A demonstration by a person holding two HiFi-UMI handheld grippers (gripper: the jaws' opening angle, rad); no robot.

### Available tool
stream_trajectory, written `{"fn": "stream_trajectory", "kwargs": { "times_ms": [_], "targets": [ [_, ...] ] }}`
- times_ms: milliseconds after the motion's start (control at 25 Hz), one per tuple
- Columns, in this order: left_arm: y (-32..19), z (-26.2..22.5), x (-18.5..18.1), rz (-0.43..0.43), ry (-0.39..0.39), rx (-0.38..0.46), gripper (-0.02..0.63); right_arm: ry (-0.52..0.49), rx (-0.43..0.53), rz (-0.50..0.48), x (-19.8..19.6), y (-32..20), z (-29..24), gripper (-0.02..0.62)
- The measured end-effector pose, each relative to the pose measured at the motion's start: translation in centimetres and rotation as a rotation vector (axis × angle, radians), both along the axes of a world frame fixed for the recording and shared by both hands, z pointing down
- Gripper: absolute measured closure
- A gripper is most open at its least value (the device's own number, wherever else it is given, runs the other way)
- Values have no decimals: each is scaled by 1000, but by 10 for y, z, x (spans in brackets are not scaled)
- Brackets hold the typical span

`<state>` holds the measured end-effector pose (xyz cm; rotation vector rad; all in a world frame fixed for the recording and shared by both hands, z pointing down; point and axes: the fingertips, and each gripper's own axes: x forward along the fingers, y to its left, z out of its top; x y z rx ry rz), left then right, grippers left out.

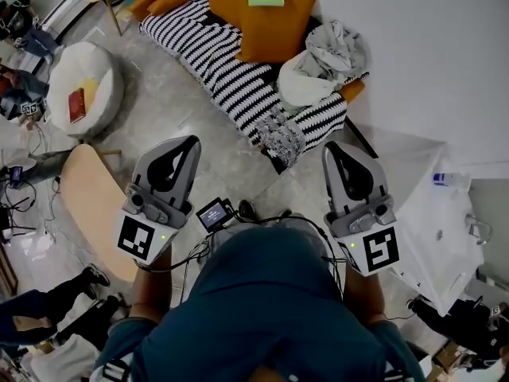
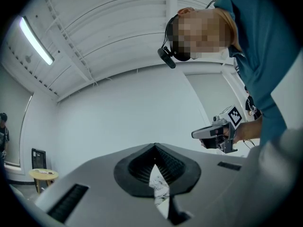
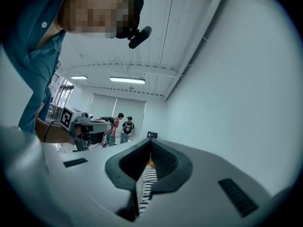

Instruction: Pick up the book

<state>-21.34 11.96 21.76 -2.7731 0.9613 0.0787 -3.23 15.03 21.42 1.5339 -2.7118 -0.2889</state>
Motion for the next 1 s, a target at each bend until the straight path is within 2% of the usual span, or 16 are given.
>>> {"fn": "stream_trajectory", "kwargs": {
  "times_ms": [360, 800, 1000],
  "targets": [
    [-23, 9, 19, 1, -17, -15, 604, -9, -9, -4, 18, -23, 8, 581],
    [-58, 5, 86, -69, -29, 1, 604, -38, 13, -87, 79, -74, 11, 581],
    [-67, 5, 115, -90, -32, 1, 604, -72, -24, -110, 103, -87, 11, 581]
  ]
}}
